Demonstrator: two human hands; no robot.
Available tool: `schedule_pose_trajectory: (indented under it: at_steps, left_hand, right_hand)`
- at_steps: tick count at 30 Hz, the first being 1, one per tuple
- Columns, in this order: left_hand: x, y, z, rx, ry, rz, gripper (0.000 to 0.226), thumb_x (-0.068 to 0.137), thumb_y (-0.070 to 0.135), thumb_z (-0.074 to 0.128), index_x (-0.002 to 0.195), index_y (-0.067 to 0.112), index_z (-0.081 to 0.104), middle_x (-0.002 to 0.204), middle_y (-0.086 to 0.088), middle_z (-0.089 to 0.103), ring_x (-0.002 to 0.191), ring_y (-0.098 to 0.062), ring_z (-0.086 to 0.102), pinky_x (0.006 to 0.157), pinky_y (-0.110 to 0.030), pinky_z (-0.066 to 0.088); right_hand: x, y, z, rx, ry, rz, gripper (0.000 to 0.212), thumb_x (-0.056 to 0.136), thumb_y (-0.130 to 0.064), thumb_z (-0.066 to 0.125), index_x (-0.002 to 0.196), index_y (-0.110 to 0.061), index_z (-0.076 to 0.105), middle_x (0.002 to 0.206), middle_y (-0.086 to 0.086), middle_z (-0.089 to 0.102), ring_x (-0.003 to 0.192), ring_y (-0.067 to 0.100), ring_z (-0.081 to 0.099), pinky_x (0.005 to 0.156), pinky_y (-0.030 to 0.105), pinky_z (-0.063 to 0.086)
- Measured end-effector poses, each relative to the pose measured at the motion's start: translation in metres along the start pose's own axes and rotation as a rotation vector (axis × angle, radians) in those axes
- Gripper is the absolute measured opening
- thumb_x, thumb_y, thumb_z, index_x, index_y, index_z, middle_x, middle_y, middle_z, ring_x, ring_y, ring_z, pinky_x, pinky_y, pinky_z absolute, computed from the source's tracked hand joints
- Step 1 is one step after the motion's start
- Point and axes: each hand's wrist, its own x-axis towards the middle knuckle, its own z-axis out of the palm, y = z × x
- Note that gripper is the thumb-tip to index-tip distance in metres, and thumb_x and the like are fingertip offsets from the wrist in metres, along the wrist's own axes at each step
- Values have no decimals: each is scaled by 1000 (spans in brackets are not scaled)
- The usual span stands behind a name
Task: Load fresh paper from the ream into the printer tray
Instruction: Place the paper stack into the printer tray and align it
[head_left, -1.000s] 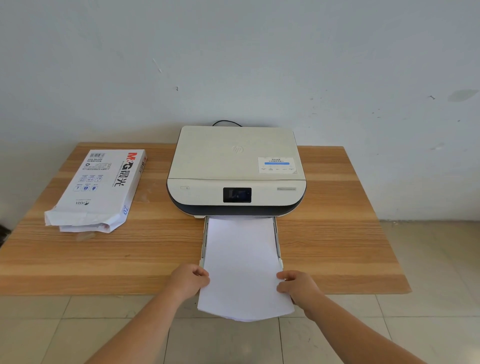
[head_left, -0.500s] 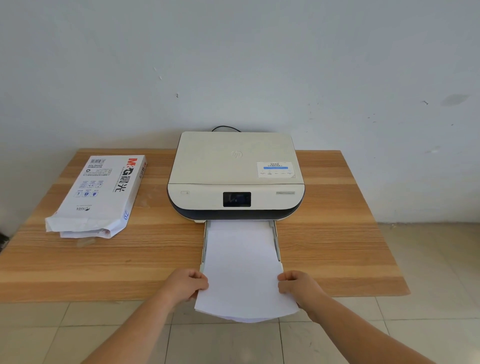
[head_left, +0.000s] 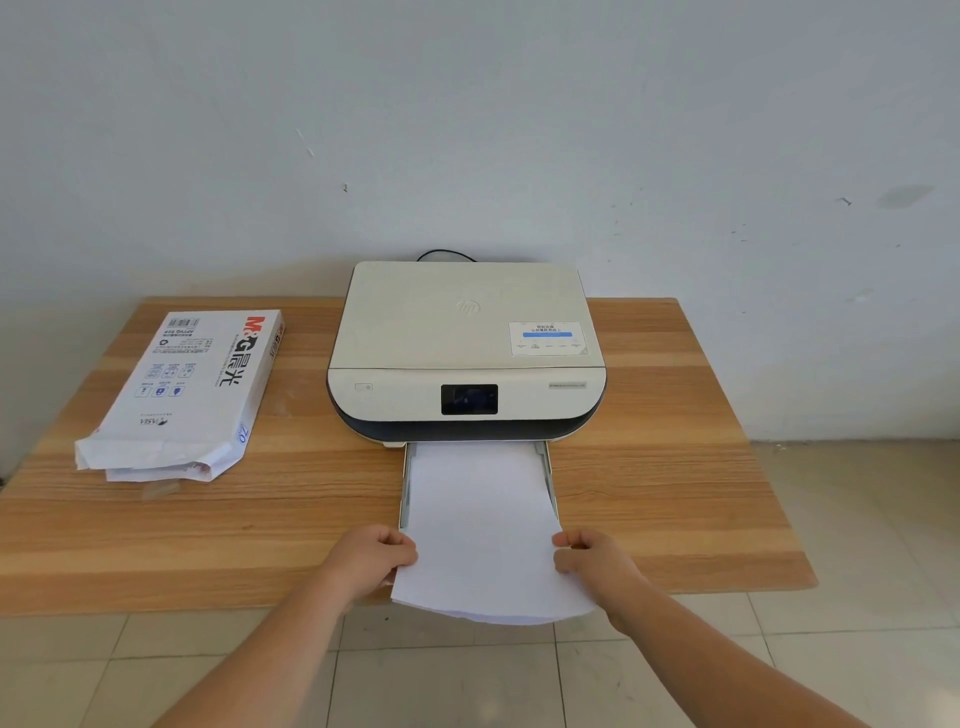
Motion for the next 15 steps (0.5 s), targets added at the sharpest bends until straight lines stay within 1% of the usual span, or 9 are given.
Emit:
schedule_pose_trajectory:
  at_steps: [2,5,7,9,10,12,13,15]
  left_hand:
    - [4,0,1,7,3,9,8,81,9,67,88,8,70,81,-2,68,67,-12,59,59,-21,47]
    - [12,-1,1,18,8,5,9,82,11,67,90,13,70,86,-3,68,74,-15,61,70,-27,52]
    - [17,-1,0,46,18,12,9,82,14,67,91,16,69,91,-4,69,79,-17,63,74,-30,52]
    - [22,0,-1,60,34,14,9,82,17,68,91,18,69,94,-5,70,86,-23,66,77,-33,53]
    - [25,2,-2,64,38,10,9,82,19,68,91,19,69,94,-6,71,89,-26,67,77,-35,54]
    - [29,5,-1,85,47,12,9,82,21,68,90,20,68,94,-6,71,90,-28,67,74,-34,54]
    - [32,7,0,96,53,21,9,82,21,69,90,20,68,95,-6,70,89,-27,67,76,-34,54]
    - [38,10,1,122,71,41,8,81,20,69,89,20,68,95,-3,67,89,-21,64,83,-38,55]
  right_hand:
    - [3,-2,0,-7,4,-1,27,79,-7,61,103,-20,64,103,5,60,87,23,61,73,31,49]
    - [10,-7,2,-23,1,-4,27,81,-6,60,105,-19,62,99,4,58,84,22,60,73,31,49]
    - [13,-12,3,-42,1,-15,28,83,-6,60,108,-18,61,95,1,55,80,19,58,66,26,47]
    - [17,-18,4,-73,11,-25,28,85,-7,60,111,-19,60,95,-1,54,79,16,56,62,25,46]
    - [19,-20,4,-86,19,-26,28,85,-8,60,111,-19,61,96,-1,54,80,16,57,63,26,48]
    - [25,-23,4,-110,29,-27,28,84,-9,60,111,-19,62,99,-1,55,82,19,58,73,32,53]
    - [28,-25,4,-128,28,-26,28,84,-9,60,110,-19,62,99,-1,55,84,19,58,78,34,52]
    - [34,-26,3,-162,19,-23,28,85,-9,59,112,-19,61,96,-4,52,83,18,56,82,34,50]
